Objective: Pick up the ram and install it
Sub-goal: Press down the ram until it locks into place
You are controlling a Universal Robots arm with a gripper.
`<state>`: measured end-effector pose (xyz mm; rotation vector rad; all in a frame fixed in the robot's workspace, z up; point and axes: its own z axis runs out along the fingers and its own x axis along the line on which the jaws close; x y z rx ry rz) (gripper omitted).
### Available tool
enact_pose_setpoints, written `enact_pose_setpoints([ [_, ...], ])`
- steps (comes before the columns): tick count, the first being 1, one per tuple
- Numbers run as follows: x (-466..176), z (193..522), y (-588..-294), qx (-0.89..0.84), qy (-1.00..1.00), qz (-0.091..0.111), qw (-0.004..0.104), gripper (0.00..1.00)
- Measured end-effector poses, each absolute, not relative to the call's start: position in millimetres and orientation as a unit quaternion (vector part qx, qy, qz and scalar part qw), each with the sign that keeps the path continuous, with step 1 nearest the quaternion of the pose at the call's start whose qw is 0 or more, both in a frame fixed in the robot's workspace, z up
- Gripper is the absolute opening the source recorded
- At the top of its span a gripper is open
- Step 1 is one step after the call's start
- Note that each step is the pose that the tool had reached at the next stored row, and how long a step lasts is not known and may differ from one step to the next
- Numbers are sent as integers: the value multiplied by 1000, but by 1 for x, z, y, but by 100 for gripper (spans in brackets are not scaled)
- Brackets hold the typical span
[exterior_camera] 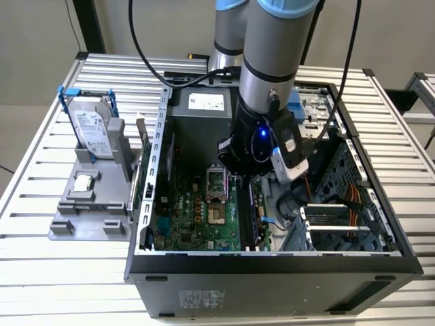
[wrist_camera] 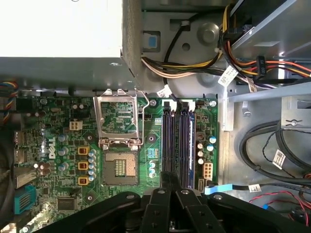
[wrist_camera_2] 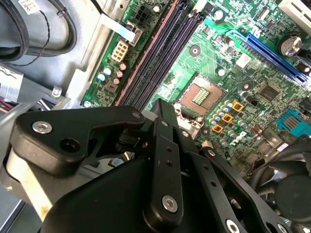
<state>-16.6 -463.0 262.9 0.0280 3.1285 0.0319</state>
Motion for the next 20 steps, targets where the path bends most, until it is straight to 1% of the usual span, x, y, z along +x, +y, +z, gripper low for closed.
enact_pose_setpoints([
  [20, -21, 263, -463, 11, 1000, 10, 6, 0],
])
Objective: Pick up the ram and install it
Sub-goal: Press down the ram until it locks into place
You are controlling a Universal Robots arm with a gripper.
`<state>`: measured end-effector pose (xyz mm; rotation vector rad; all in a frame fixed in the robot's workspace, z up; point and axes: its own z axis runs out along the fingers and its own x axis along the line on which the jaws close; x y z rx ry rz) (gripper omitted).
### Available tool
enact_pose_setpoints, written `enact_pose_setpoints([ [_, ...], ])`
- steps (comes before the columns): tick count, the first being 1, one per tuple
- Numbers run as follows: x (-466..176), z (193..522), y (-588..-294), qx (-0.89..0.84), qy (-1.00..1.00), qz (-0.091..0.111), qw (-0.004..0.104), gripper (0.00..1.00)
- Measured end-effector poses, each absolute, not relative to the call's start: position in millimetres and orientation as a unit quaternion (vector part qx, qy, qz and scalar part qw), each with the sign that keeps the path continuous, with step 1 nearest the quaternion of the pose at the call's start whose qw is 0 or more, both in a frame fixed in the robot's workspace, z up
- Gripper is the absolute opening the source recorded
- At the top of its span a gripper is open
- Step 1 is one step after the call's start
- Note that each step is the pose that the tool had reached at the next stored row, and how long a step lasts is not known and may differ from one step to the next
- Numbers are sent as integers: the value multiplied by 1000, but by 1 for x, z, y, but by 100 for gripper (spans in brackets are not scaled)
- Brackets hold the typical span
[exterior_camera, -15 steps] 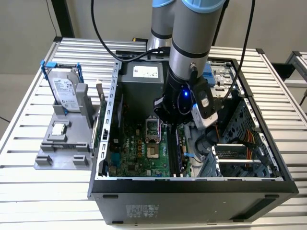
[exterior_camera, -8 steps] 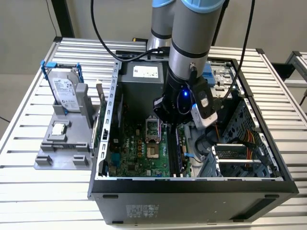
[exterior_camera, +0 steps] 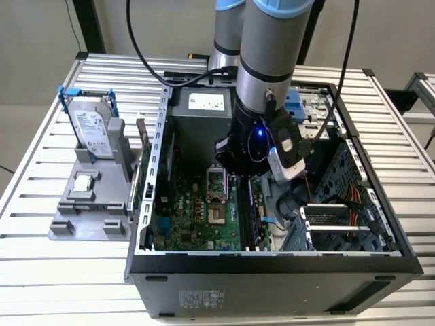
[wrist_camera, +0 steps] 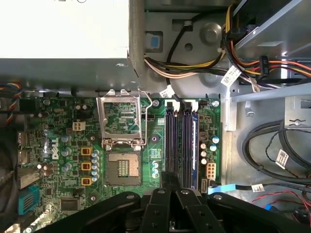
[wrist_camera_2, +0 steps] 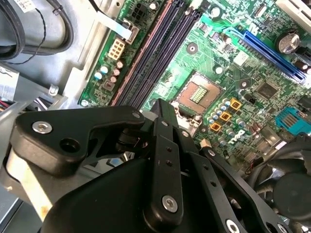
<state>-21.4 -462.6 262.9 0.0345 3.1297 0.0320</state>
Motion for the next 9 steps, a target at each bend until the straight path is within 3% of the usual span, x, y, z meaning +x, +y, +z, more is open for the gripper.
enact_pose_setpoints([
  [9, -26, 263, -463, 11, 1000, 10, 6, 0],
])
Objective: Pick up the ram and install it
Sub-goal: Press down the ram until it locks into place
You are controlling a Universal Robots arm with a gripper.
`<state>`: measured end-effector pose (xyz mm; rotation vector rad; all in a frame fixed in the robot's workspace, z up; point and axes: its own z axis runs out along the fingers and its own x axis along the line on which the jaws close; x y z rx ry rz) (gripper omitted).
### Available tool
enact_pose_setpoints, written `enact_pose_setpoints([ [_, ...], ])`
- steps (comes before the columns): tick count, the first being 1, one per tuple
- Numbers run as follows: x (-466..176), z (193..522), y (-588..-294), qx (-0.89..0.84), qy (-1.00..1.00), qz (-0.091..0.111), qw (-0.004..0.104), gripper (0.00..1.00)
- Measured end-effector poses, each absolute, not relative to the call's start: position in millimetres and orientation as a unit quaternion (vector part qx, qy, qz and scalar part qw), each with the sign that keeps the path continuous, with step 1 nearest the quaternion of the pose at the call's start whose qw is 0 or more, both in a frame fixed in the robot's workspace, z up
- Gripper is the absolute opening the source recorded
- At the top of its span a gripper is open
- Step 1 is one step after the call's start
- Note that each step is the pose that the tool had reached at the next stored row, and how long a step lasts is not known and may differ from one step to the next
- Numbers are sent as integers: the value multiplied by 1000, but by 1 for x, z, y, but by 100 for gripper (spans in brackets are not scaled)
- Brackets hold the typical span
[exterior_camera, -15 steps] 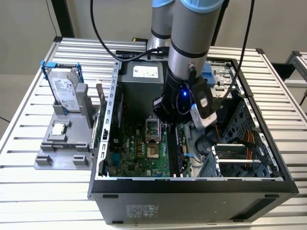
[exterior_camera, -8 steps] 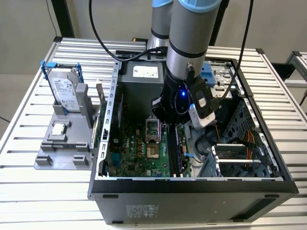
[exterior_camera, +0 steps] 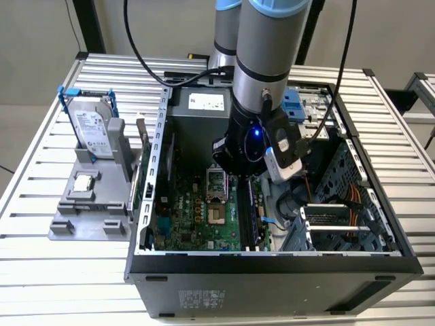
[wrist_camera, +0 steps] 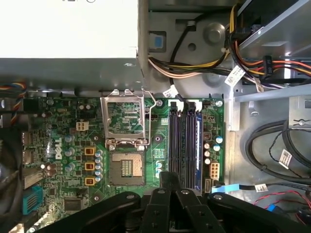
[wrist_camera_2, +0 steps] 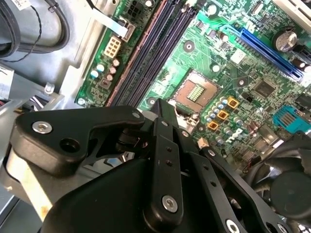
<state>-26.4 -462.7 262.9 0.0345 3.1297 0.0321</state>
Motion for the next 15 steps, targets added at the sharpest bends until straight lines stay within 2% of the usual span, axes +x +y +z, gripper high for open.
enact_pose_setpoints([
  [15, -13, 264, -462, 11, 1000, 12, 7, 0],
])
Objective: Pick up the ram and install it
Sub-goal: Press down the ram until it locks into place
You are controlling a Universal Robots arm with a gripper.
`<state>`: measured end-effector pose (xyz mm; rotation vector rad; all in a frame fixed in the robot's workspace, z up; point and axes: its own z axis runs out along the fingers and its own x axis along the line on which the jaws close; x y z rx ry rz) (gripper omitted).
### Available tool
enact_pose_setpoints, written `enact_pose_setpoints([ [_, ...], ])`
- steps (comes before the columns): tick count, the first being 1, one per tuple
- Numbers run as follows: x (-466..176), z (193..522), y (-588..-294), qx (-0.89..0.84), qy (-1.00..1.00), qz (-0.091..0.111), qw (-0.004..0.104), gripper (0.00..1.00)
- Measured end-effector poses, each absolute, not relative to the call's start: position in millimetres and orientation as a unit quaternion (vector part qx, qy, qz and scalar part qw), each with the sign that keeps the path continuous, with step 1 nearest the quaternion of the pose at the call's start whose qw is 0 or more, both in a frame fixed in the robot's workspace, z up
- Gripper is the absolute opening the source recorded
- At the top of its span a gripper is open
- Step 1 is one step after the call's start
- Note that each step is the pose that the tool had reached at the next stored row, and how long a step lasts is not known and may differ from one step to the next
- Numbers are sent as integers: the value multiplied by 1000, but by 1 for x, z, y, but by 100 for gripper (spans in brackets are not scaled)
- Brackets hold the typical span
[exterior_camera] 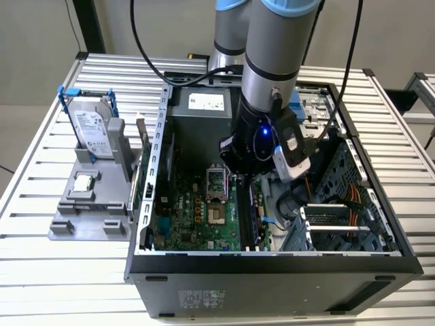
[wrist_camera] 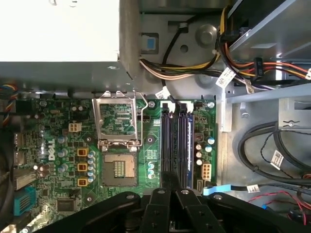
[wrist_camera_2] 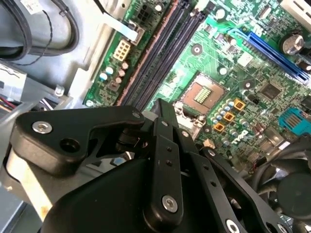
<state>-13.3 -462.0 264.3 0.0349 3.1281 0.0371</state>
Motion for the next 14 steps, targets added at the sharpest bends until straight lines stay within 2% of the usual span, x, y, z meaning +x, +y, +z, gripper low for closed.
enact_pose_setpoints([
  [14, -12, 264, -462, -44, 999, 14, 6, 0],
])
